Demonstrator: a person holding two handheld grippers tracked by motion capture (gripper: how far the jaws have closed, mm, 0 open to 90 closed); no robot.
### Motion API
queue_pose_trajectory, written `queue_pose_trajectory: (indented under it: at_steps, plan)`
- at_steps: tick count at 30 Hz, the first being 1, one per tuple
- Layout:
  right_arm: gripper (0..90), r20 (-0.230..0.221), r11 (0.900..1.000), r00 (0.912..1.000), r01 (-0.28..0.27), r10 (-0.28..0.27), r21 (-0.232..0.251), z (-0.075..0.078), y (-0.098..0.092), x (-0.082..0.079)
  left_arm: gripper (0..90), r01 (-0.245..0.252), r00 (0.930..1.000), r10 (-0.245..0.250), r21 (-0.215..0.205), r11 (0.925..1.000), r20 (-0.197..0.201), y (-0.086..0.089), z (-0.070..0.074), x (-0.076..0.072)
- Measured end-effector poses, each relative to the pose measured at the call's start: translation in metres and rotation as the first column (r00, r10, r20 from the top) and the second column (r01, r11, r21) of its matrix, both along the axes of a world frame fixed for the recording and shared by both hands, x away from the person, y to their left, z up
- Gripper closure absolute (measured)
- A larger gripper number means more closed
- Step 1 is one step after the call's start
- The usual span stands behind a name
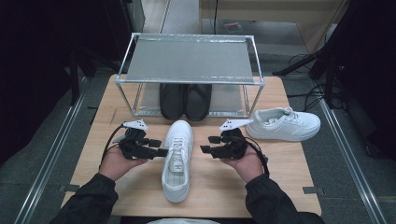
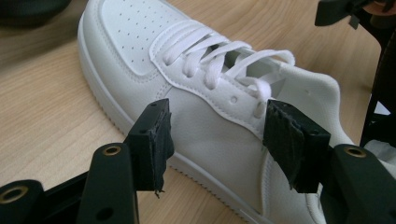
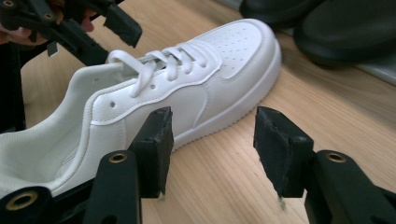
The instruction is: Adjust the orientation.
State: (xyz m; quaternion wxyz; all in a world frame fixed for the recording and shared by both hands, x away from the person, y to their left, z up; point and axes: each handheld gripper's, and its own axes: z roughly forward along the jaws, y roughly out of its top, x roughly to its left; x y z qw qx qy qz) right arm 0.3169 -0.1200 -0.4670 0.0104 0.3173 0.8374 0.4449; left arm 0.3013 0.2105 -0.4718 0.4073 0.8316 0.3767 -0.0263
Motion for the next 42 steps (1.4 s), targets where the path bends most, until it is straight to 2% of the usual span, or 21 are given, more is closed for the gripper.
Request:
queue_pose_trajectory:
  at_steps: [6, 13, 19, 21, 28, 36, 42]
  plan:
    - [49.4, 0.017, 0.999, 0.9988, 0.046, -0.046, 0.002, 0.006, -0.019, 0.002, 40.7, 0.018, 0.9998, -0.018, 0.005, 0.9998, 0.003, -0.003, 0.001, 0.002]
    - [49.4, 0.015, 0.996, 0.9958, 0.09, -0.09, 0.004, 0.01, -0.038, 0.006, 39.1, 0.028, 0.9996, -0.028, 0.009, 0.9996, -0.002, -0.001, 0.0, 0.004]
    - [49.5, 0.024, 0.991, 0.9906, 0.135, -0.135, -0.014, 0.011, -0.054, 0.01, 37.8, 0.053, 0.9986, -0.053, 0.003, 0.9986, -0.008, -0.001, -0.001, 0.007]
    - [49.7, 0.03, 0.987, 0.9865, 0.161, -0.161, -0.023, 0.011, -0.063, 0.012, 37.3, 0.054, 0.9983, -0.054, -0.001, 0.9985, -0.02, -0.001, -0.002, 0.01]
    - [50.4, 0.025, 0.97, 0.9702, 0.242, -0.241, -0.021, 0.011, -0.093, 0.02, 37.3, 0.055, 0.9983, -0.055, -0.003, 0.9985, -0.022, -0.002, -0.002, 0.013]
    - [50.8, 0.035, 0.954, 0.9548, 0.296, -0.295, -0.036, 0.011, -0.116, 0.03, 37.2, 0.053, 0.9983, -0.053, -0.001, 0.9986, -0.022, -0.001, -0.002, 0.013]
    - [50.8, 0.049, 0.94, 0.9403, 0.339, -0.337, -0.046, 0.014, -0.134, 0.037, 37.4, 0.046, 0.9988, -0.046, 0.015, 0.9988, -0.016, 0.0, -0.002, 0.008]
